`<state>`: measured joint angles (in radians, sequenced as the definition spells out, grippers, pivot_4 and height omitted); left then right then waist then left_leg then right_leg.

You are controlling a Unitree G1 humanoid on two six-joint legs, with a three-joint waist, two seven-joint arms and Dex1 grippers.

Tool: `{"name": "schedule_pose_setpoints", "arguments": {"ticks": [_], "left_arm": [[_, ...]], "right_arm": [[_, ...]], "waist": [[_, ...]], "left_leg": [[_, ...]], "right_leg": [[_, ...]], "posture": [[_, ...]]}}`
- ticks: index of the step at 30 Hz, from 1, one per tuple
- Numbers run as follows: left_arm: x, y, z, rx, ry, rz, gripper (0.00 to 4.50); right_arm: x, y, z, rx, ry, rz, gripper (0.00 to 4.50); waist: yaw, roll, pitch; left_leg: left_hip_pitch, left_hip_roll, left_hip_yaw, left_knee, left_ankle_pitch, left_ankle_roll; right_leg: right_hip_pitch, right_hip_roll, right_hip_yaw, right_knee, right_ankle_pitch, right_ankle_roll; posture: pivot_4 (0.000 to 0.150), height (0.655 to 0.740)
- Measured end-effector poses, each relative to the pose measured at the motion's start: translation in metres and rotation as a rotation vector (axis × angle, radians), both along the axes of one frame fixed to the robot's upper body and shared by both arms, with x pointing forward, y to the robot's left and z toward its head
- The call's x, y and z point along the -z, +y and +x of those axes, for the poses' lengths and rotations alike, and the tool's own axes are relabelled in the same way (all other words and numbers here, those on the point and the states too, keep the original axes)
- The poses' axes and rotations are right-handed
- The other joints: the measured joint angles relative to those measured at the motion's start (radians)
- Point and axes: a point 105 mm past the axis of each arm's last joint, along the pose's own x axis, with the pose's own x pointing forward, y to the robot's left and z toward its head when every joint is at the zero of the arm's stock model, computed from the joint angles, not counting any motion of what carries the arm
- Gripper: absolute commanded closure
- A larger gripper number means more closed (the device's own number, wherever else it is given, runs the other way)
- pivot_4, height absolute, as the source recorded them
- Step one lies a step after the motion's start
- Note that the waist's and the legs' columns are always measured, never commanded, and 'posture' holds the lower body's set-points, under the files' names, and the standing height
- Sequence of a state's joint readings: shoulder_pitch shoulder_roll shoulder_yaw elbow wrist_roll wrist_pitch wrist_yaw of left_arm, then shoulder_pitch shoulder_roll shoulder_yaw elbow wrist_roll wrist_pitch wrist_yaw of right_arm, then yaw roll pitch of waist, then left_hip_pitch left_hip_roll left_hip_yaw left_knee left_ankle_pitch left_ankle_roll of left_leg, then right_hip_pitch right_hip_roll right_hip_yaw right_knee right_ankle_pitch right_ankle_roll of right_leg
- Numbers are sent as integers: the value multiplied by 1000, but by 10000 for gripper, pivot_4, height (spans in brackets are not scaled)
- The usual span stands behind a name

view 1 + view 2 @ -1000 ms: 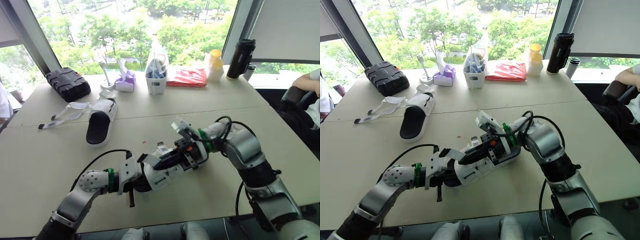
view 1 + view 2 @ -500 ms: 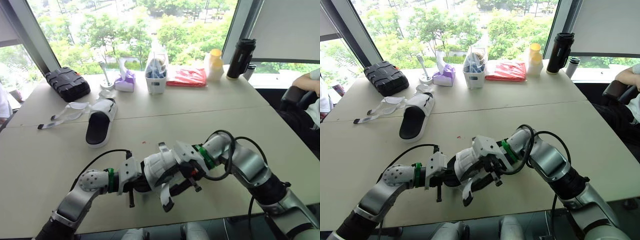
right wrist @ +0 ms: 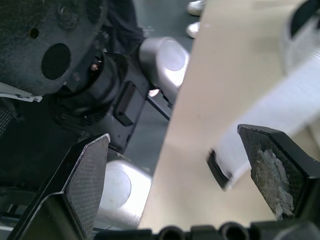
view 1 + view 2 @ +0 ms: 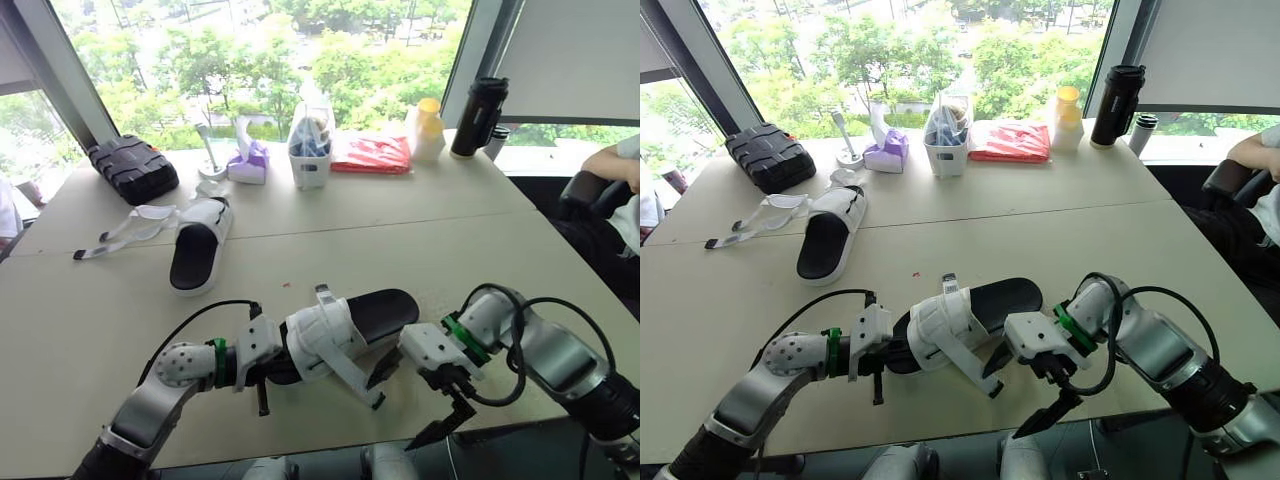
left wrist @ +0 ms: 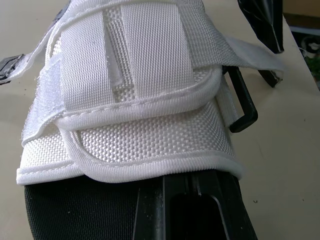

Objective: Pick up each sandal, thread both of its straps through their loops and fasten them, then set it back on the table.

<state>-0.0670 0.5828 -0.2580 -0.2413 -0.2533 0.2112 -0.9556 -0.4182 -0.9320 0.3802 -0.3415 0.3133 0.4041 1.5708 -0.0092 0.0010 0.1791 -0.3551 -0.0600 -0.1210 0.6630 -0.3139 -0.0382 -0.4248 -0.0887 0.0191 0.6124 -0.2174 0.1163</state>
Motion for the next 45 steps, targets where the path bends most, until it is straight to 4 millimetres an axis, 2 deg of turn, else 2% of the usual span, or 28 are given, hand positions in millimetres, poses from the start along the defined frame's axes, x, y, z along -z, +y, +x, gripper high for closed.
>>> {"name": "schedule_pose_setpoints", "arguments": {"ticks": [4, 8, 11, 17, 22, 25, 30, 31, 32, 33, 38, 41, 45], "left_arm": [[1, -2, -1, -2, -2, -6, 45000], [1, -2, -1, -3, -6, -5, 45000], [1, -3, -1, 1, -11, -7, 45000], [1, -5, -2, 1, -16, -8, 45000], [1, -6, -2, 3, -15, -8, 45000], [1, -7, -3, 6, -16, -9, 45000], [1, -7, -3, 1, -17, -10, 45000], [1, -7, -3, 1, -17, -10, 45000], [1, -7, -3, 0, -18, -10, 45000], [1, -6, -3, 0, -18, -10, 45000], [1, -6, -4, -2, -18, -8, 45000], [1, -6, -3, -4, -18, -7, 45000], [1, -8, -3, 2, -18, -10, 45000]], "right_arm": [[-5, -7, 8, 143, 77, 18, 608], [-2, -10, 18, 319, 202, -16, 608], [1, -10, 18, 393, 289, -34, 608], [11, 14, 11, 439, 471, 1, 608], [8, 29, 16, 463, 516, 30, 608], [11, 32, 14, 464, 536, 23, 7394], [13, 33, 12, 463, 550, 17, 31878], [13, 33, 12, 463, 552, 14, 38039], [14, 33, 11, 462, 552, 10, 42185], [14, 32, 11, 460, 552, 8, 44493], [8, 37, 12, 448, 561, 20, 44493], [-13, 48, 19, 416, 570, 74, 44493], [-59, 71, 36, 374, 573, 205, 44493]], "waist": [[2, 0, 0], [3, 0, 0], [7, 0, 0], [18, 0, 0], [19, 0, 0], [20, 0, 0], [19, 0, 0], [19, 0, 0], [19, 0, 0], [19, 0, 0], [19, 0, 0], [19, 0, 0], [22, -1, -1]], "left_leg": [[0, 0, 0, 0, 0, 0], [0, 0, 0, 0, 0, 0], [0, 0, 0, 0, 0, 0], [0, 0, 0, 0, 0, 0], [-1, 0, 0, 0, 0, 1], [-1, 0, 0, 0, -1, 1], [-1, 0, 0, 0, -1, 1], [-1, 0, 0, 0, -1, 1], [-1, 0, 1, 0, -1, 1], [-1, 0, 1, 0, -1, 1], [-1, 0, 2, 0, -1, 1], [0, 0, 2, 0, -1, 1], [-1, 0, 1, 0, -1, 1]], "right_leg": [[0, 0, 0, 0, 1, -2], [0, 0, 0, 0, 0, -5], [0, 0, 0, 0, 0, -5], [0, 0, 0, -1, 1, -4], [0, 0, 0, -1, 1, -3], [0, 0, 0, -1, 2, -3], [0, 0, 0, -1, 2, -3], [0, 0, 0, -1, 2, -3], [0, 0, 0, -1, 1, -2], [0, 0, 0, -1, 1, -2], [0, 0, 0, -1, 1, -2], [0, 0, 0, -1, 1, -2], [0, 0, -1, -1, 2, -3]], "posture": [[1500, 7400], [1500, 7400], [1500, 7400], [1500, 7400], [1500, 7400], [1500, 7400], [1500, 7400], [1500, 7400], [1500, 7400], [1500, 7400], [1500, 7400], [1500, 7400], [1500, 7400]]}}
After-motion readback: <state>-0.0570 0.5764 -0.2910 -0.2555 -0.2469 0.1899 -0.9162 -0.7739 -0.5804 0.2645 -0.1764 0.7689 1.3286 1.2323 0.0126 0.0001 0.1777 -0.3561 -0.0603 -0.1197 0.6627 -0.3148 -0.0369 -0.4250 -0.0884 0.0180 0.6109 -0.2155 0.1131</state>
